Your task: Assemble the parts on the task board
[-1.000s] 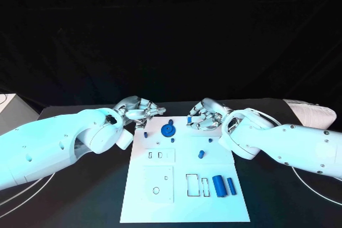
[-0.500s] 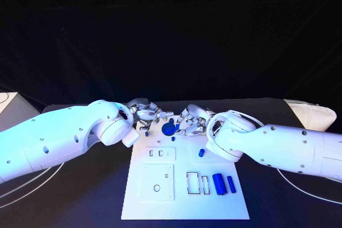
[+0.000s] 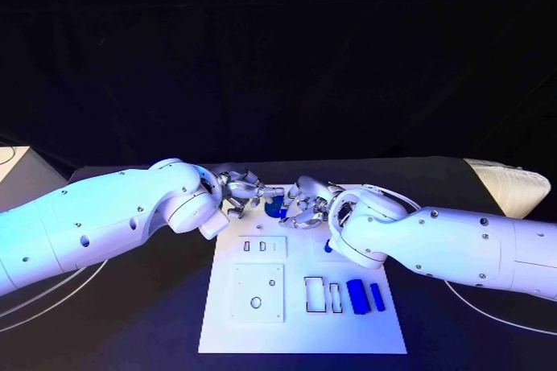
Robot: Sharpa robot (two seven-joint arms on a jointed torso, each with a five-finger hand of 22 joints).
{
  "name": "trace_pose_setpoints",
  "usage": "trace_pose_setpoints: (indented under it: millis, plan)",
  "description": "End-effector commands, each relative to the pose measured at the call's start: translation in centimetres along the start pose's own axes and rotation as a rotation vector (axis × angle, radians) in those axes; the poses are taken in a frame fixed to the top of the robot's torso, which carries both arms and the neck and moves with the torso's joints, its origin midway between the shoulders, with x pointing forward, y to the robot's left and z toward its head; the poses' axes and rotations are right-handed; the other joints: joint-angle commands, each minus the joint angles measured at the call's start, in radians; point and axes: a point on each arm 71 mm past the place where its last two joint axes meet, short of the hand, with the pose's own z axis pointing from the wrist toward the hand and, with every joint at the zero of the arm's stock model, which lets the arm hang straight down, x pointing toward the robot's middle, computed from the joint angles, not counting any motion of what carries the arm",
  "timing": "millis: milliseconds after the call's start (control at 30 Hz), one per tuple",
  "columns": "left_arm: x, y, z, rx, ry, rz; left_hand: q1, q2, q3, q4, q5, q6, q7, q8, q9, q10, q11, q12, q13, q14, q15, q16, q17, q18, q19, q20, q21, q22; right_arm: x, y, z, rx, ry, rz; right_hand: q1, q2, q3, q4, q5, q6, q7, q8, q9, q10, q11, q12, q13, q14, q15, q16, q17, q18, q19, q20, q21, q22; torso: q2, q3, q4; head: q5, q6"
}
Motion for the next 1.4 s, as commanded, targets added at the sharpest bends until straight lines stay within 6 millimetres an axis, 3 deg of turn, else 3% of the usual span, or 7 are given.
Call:
trace_pose_setpoints:
  millis: [33,267,667,1400]
  plan:
    - [0.2,0.0,-0.1,-0.014,0.021,0.034,-0.01,0.0,-0.006,0.0,0.003,-0.009,0.0,0.004,0.001,-0.004,0.0,-0.006,-0.002,0.019,-0.002,-0.004,0.039,-0.01,-0.007,0.002,-0.006,-0.001,0.8,0.4,-0.1,-0.028,-0.002,-0.039,-0.008,0.001,0.002,0.006,0.005,0.001,-0.007,0.006,0.002,0.104,-0.005,0.007,0.263,0.104,-0.007,0.001,0.255,-0.009,0.092,-0.008,-0.004,0.247,0.001,0.0013,0.0012,0.003,-0.006]
    - [-0.3,0.4,-0.3,-0.022,0.017,0.034,-0.008,0.004,-0.007,-0.001,0.005,-0.01,0.0,0.004,0.004,-0.004,0.0,-0.007,-0.002,0.019,-0.002,-0.004,0.039,-0.01,-0.008,0.002,-0.006,-0.001,2.3,0.7,-0.3,-0.077,-0.023,-0.078,-0.008,0.001,0.002,0.006,0.006,-0.001,-0.007,0.006,0.002,0.104,-0.005,0.007,0.263,0.104,-0.007,0.001,0.255,-0.009,0.093,-0.008,-0.003,0.248,0.0,-0.0007,-0.0006,0.007,-0.015]
    - [-0.9,1.1,-0.6,-0.037,0.012,0.032,-0.006,0.007,-0.007,-0.001,0.006,-0.01,-0.001,0.005,0.006,-0.005,0.0,-0.008,-0.003,0.019,-0.002,-0.005,0.039,-0.01,-0.008,0.003,-0.006,-0.001,4.2,1.0,-0.6,-0.112,-0.023,-0.094,-0.009,0.0,0.002,0.006,0.007,-0.002,-0.007,0.005,0.001,0.104,-0.006,0.007,0.263,0.104,-0.007,0.001,0.255,-0.009,0.093,-0.009,-0.003,0.248,0.0,-0.0006,-0.0007,0.008,-0.026]
    - [-1.1,1.4,-0.5,-0.051,0.026,0.039,0.001,0.016,-0.006,-0.002,0.008,-0.012,-0.001,0.006,0.012,-0.006,-0.001,-0.009,-0.005,0.019,-0.003,-0.005,0.04,-0.01,-0.009,0.003,-0.007,-0.002,5.6,1.5,-0.6,-0.14,-0.027,-0.127,-0.012,-0.004,0.001,0.007,0.01,-0.005,-0.006,0.005,0.001,0.104,-0.005,0.007,0.263,0.104,-0.007,0.0,0.253,-0.008,0.092,-0.009,-0.005,0.246,0.0,0.0003,-0.0004,0.011,-0.037]
